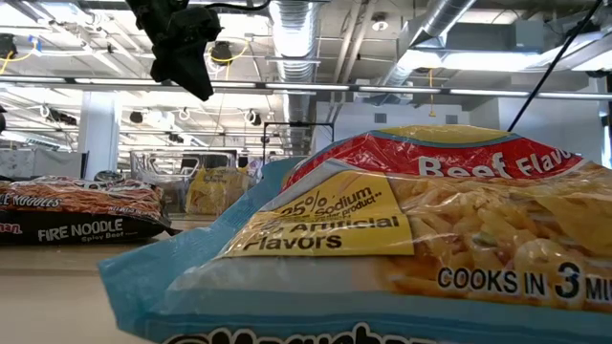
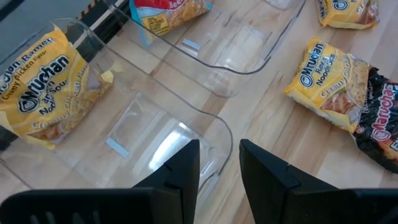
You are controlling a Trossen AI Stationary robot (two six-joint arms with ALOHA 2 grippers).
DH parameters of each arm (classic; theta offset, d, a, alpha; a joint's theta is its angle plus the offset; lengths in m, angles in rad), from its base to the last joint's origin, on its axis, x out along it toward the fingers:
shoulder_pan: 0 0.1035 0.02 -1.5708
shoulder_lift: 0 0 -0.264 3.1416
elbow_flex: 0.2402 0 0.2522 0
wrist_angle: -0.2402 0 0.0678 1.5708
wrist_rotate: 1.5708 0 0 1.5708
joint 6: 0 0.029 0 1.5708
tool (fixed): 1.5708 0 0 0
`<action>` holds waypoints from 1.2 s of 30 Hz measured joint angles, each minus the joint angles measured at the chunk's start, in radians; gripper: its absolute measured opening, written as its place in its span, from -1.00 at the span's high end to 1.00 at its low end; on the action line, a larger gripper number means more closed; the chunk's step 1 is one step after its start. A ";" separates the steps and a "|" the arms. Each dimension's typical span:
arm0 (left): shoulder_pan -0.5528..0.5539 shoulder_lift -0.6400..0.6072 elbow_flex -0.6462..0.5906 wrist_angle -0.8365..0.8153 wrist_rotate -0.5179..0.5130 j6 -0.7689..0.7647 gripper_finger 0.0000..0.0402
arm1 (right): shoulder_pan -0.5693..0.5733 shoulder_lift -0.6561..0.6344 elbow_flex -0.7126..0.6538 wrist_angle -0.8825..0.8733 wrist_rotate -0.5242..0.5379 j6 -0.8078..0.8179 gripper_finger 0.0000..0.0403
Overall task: Sort Maruchan noodles
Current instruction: Put the black noodle pack into the right transparent bin
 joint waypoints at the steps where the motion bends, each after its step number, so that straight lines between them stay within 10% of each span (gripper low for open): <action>1: 0.000 0.000 0.000 0.000 0.000 0.000 0.50 | 0.000 -0.011 -0.001 -0.013 0.007 0.010 0.98; 10: 0.000 0.000 0.000 0.000 0.000 0.000 0.50 | 0.016 -0.185 -0.001 -0.089 0.120 0.109 0.98; 21: 0.000 0.000 0.000 -0.001 0.000 0.000 0.50 | 0.002 -0.417 0.001 -0.206 0.517 0.115 0.98; 36: 0.000 0.000 0.000 -0.002 0.000 -0.001 0.50 | -0.340 -0.593 0.001 -0.379 0.877 -0.418 0.98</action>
